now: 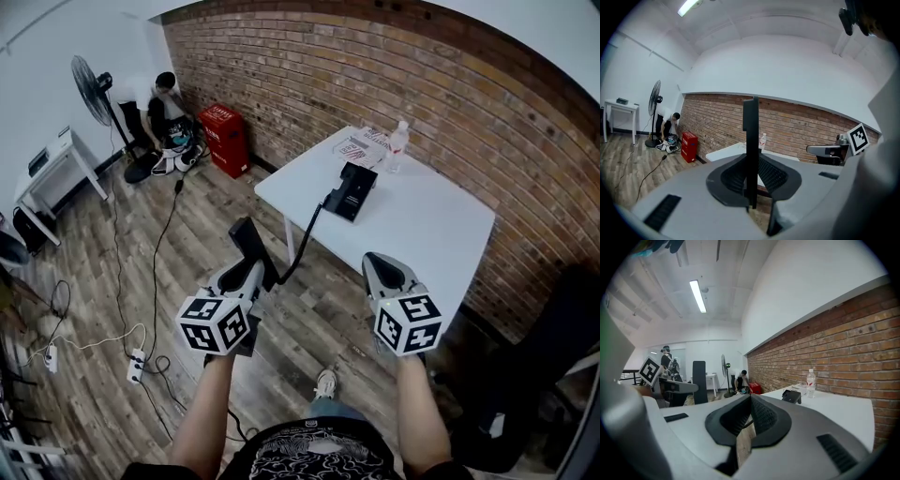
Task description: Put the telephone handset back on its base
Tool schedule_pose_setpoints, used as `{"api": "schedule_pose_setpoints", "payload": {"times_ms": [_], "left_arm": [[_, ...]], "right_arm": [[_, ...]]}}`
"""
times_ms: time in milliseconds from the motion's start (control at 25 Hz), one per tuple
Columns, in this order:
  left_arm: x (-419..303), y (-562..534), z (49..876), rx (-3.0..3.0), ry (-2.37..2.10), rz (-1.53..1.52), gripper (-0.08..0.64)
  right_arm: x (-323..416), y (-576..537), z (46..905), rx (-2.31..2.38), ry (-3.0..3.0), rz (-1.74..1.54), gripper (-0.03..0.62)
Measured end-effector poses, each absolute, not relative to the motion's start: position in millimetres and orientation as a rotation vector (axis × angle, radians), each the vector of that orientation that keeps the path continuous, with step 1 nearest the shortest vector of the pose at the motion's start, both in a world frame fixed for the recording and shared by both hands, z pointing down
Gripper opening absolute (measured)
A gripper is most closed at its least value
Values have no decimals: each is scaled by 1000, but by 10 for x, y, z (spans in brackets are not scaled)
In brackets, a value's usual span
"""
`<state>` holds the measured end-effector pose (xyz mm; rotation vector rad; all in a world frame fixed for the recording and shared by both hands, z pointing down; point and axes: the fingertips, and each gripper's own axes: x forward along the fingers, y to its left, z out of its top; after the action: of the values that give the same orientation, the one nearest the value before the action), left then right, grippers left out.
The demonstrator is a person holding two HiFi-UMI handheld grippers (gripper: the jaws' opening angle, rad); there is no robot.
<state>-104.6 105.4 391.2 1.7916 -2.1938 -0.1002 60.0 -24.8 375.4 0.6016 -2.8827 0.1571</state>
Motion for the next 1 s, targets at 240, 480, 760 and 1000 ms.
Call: {"api": "schedule_pose_setpoints", "payload": {"times_ms": [240,480,760,1000], "left_arm": [[-1183,584,3911,1774,-2202,-88,75],[-1263,197,3928,1762,-2203,-77,75],[-1388,-152,3980,1735,-2212,-52,75],[-1450,-425,4068,1731,-2203,-27,75]], "right_arm": [[471,-747,3752,589,-2884,161,2],[357,-1139,3774,567,-2880,172,2],[235,-1504,3866,538,-2876,197,2],[168,-1783,3946,537,-2875,214,2]]}}
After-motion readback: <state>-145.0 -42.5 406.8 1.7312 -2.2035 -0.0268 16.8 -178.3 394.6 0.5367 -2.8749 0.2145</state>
